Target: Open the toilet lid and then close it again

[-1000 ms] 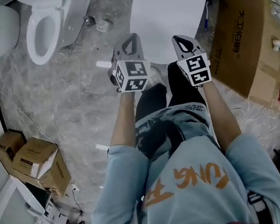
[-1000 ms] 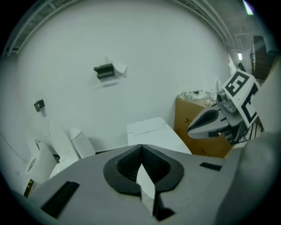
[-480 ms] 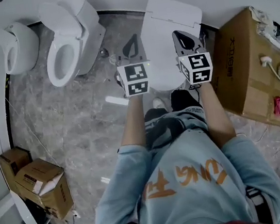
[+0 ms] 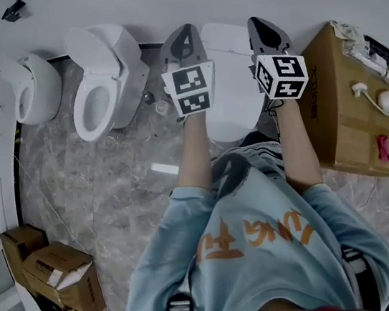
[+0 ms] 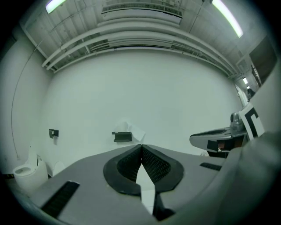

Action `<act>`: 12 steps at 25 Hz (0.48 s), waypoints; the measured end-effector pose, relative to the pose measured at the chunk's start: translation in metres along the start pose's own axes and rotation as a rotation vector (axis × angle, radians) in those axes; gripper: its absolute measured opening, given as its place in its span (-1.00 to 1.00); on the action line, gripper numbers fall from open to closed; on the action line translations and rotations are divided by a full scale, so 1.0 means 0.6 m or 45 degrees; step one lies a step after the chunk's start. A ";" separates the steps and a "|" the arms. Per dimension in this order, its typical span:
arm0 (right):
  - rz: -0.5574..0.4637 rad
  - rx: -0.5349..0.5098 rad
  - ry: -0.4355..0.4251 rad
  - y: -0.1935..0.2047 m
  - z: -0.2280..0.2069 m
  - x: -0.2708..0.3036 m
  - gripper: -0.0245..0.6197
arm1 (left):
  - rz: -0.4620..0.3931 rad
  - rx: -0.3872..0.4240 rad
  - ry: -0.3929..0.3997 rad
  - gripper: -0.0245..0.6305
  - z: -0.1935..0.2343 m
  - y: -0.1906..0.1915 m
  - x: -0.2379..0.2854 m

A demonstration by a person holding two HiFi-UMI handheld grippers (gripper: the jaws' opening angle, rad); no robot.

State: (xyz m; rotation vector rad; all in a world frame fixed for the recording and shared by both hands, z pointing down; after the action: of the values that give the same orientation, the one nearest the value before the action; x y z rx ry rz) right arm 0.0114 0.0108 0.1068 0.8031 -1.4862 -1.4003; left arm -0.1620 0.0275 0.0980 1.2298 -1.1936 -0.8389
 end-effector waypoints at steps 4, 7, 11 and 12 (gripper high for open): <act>-0.031 -0.036 0.030 -0.009 -0.007 -0.014 -0.88 | -0.026 0.004 0.005 -0.85 0.003 -0.009 -0.002; -0.024 -0.027 0.039 -0.001 -0.013 -0.015 -0.88 | -0.031 0.005 0.006 -0.85 0.003 -0.008 0.000; -0.028 -0.042 0.036 0.000 -0.012 -0.010 -0.88 | -0.061 -0.002 0.012 -0.85 0.003 -0.012 0.003; -0.032 -0.047 0.034 -0.002 -0.010 -0.008 -0.88 | -0.078 -0.004 0.021 -0.85 0.003 -0.014 0.003</act>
State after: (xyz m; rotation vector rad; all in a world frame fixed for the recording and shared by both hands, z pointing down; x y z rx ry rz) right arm 0.0187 0.0130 0.1046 0.8170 -1.4301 -1.4263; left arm -0.1620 0.0238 0.0902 1.2736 -1.1459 -0.8738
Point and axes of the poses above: the fingertips, and each gripper's own axes: x forward along the fingers, z to its left, y out of its underside, the point moved 5 cm from there along -x, backward along the fingers, and after that the axes turned 11 degrees about z, right-handed, at the moved point
